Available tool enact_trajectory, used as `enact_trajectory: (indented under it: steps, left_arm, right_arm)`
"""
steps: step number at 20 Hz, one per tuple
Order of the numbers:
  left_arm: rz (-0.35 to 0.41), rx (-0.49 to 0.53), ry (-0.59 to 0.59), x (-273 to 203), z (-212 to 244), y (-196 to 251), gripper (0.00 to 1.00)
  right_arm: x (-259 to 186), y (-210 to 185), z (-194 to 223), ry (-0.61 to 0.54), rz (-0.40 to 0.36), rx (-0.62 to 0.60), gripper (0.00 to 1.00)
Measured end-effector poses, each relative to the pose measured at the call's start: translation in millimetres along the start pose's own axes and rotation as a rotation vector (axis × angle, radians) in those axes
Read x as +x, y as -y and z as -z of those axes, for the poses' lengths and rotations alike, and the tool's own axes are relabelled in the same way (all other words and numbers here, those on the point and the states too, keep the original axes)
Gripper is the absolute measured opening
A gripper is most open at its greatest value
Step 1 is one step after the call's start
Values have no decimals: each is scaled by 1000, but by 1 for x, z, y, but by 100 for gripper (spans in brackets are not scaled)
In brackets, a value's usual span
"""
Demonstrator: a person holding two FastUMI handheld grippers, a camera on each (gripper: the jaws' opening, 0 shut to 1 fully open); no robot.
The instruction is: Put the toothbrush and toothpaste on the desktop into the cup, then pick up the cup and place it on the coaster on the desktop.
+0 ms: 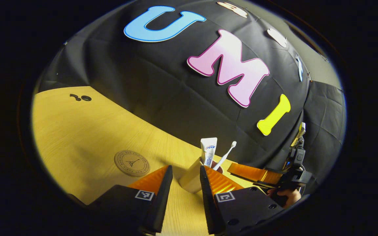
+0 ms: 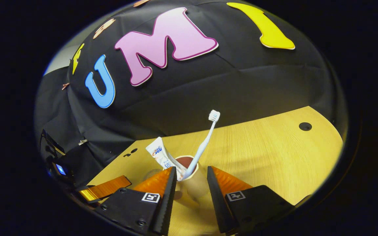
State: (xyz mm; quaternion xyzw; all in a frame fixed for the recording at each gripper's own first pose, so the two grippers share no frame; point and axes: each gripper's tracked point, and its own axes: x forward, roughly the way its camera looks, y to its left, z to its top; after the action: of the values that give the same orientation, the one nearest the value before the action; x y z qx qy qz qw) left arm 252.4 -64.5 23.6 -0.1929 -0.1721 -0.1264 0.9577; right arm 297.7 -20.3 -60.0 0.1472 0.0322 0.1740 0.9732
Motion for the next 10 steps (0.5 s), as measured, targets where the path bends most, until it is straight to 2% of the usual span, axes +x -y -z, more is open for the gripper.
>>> enact_trajectory:
  steps: [2,3,4,7,10]
  left_arm:
    - [-1,-5,-6,-1,1,-2,53]
    - [-2,-5,-9,-2,1,-5,53]
    - [-5,-5,-13,-4,3,-6,53]
    - [-9,-6,-29,-10,4,-11,53]
    - [-11,-4,-47,-15,6,-15,53]
  right_arm:
    - [-10,4,4,-61,9,-6,62]
    - [-13,4,3,-76,12,-10,77]
    - [-15,5,1,-91,14,-18,71]
    - [-21,0,8,-180,10,-67,71]
    - [-24,-10,23,-284,5,-152,76]
